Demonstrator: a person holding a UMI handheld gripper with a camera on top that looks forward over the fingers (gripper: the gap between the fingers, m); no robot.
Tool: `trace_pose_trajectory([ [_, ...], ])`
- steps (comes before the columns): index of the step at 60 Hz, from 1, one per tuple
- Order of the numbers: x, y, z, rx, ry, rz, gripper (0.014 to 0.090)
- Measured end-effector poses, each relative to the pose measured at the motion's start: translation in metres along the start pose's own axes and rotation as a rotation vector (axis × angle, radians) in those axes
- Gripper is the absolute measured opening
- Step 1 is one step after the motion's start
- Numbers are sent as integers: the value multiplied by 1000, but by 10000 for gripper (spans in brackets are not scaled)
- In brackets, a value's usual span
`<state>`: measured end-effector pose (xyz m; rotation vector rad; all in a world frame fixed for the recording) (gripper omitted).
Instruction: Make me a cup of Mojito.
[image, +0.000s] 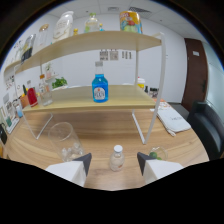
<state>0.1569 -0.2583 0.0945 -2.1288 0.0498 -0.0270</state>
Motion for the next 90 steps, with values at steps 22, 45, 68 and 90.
trace_pose_trajectory([
  [22, -89, -41, -86, 83, -23, 12, 849],
  [45, -180, -86, -126, 134, -23, 43, 853],
  [68, -289, -212, -181, 330, -103, -8, 854],
  [90, -320, -283, -118, 376, -104, -4, 862],
])
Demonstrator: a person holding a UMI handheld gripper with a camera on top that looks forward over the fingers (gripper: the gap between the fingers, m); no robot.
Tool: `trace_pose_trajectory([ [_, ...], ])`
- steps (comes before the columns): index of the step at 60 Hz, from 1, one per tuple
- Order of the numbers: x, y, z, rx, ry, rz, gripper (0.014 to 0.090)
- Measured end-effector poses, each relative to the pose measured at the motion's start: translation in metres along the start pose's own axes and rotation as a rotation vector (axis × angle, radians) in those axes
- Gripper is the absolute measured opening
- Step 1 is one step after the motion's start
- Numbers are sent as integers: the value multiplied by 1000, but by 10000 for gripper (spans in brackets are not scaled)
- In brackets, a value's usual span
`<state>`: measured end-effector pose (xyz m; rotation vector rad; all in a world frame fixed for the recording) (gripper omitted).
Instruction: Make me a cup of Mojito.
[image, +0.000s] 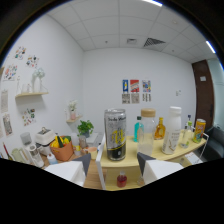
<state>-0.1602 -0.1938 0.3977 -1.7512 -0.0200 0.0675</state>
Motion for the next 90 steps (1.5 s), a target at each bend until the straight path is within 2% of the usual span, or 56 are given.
trace_pose_trajectory([
  [21, 5, -18, 85, -3, 26, -5, 843],
  [26, 7, -21, 97, -1, 37, -7, 726],
  [31, 10, -26, 101, 8, 55, -3, 537],
  [52, 7, -24, 92, -26, 36, 5, 513],
  [68, 13, -16, 27, 9, 32, 1, 512],
  [78, 35, 18, -11, -7, 61, 8, 512],
  [90, 68, 90, -28, -81, 98, 46, 510],
])
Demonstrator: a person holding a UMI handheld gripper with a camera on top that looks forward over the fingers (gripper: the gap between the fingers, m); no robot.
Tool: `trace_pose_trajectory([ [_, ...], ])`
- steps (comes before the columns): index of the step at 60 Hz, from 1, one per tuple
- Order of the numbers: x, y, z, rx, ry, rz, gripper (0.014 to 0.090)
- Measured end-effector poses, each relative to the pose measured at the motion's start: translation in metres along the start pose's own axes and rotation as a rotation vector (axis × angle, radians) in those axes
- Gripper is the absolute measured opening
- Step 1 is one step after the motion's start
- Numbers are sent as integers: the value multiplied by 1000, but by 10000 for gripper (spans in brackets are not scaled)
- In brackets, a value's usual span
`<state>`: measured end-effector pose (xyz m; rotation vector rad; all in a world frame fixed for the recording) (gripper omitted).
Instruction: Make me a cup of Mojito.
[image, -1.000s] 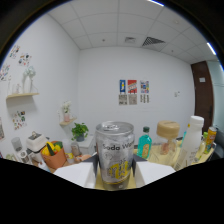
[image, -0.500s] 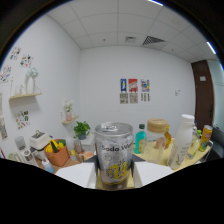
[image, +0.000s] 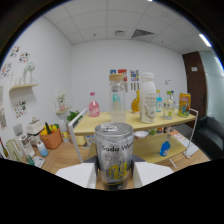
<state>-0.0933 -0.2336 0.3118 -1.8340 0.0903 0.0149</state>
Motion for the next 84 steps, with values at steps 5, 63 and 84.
trace_pose_trajectory([
  [5, 11, 35, 4, -31, 0, 8, 511],
  [63, 61, 60, 48, -52, -405, 1741, 506],
  [84, 84, 65, 58, -35, -433, 2068, 508],
])
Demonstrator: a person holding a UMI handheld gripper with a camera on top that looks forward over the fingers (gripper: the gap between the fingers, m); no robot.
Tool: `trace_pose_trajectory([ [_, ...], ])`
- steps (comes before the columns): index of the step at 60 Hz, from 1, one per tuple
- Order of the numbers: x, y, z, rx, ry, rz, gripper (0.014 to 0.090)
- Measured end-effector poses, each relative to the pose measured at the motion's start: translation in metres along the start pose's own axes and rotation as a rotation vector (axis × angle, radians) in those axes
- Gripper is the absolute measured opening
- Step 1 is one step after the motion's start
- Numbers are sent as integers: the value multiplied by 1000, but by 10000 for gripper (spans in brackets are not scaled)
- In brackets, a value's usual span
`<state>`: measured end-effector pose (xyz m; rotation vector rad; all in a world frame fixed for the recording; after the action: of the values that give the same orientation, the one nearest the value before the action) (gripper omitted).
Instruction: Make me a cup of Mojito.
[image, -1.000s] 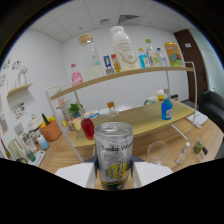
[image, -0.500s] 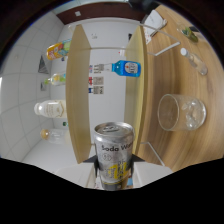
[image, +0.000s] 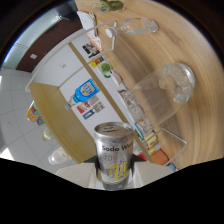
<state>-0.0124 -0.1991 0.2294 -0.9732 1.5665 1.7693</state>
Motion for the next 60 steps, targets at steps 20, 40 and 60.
trace_pose_trajectory([
  [20, -16, 29, -5, -1, 126, -786, 511],
  [40, 29, 41, 7, -9, 272, -1893, 511],
  [60, 143, -12, 12, -111, 451, -2021, 511],
])
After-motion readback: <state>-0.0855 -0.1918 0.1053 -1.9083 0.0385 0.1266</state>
